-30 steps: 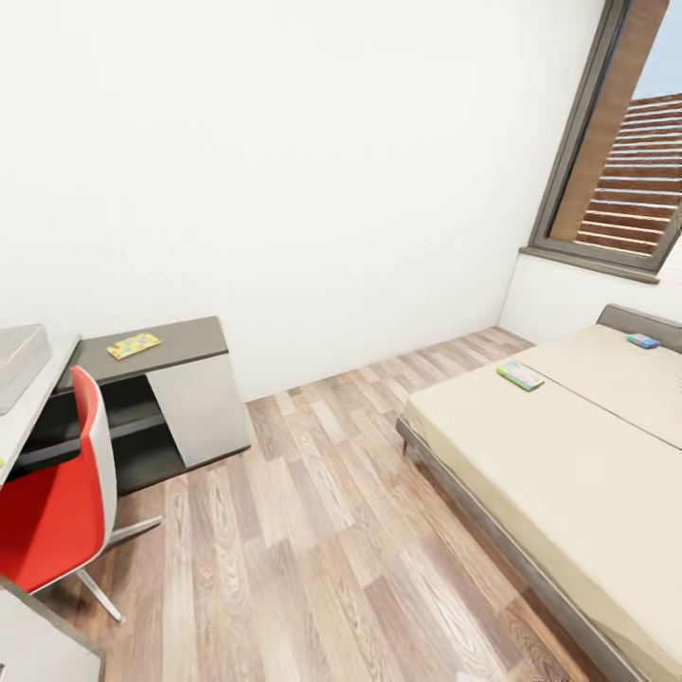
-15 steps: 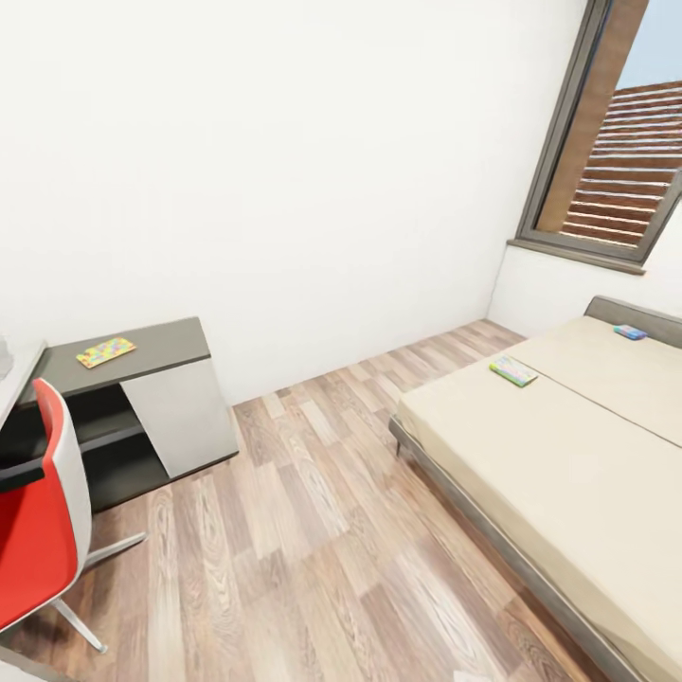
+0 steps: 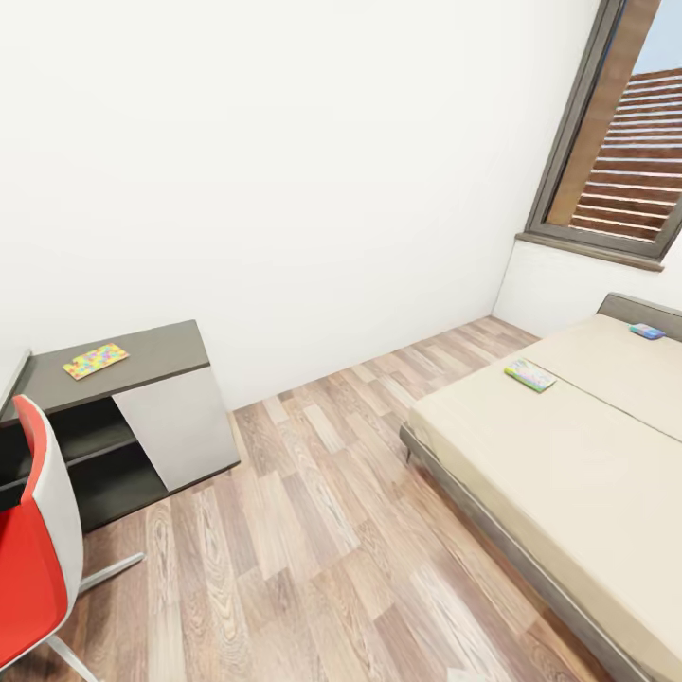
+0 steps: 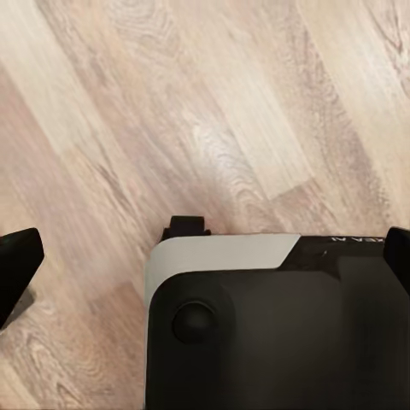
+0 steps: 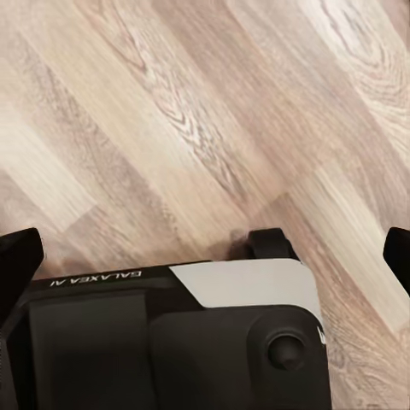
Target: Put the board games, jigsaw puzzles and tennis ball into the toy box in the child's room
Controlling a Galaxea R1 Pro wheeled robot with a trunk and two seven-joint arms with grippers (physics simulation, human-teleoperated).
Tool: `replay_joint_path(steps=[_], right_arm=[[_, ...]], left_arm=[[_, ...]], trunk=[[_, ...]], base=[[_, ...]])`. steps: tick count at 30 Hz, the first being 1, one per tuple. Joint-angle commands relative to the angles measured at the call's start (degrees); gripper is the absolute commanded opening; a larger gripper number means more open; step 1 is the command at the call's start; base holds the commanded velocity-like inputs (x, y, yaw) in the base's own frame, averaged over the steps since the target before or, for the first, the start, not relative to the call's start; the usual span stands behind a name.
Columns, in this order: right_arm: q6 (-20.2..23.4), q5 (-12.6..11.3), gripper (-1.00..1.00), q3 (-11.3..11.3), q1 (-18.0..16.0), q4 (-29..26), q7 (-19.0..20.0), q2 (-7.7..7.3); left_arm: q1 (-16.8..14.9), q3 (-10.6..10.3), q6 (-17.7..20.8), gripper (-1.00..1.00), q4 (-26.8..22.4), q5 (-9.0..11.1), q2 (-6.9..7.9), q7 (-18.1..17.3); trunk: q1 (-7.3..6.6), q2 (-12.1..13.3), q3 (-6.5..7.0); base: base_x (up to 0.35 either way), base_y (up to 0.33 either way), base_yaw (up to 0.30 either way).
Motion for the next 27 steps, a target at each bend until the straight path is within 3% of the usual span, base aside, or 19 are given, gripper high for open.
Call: replay_joint_path(steps=[1, 9, 27], right_arm=[[0.3, -0.2, 1.0, -0.3, 0.0, -0.1, -0.1, 0.07], [0.2, -0.2, 1.0, -0.3, 0.0, -0.1, -0.1, 0.12], [0.1, -0.2, 1.0, -0.3, 0.0, -0.1, -0.1, 0.12]], left_arm=[[0.0, 0.0, -0.2, 1.0, 0.1, 0.3, 0.01, -0.1], [0.0, 0.0, -0.2, 1.0, 0.1, 0.3, 0.01, -0.1], [0.0, 0.0, -0.2, 1.0, 0.1, 0.3, 0.01, -0.1]], trunk=[[0.03, 0.0, -0.11], [0.03, 0.0, -0.22], [0.03, 0.0, -0.23]], base=[[0.269, 0.164, -0.001], [0.297, 0.125, 0.0], [0.329, 0.008, 0.0]])
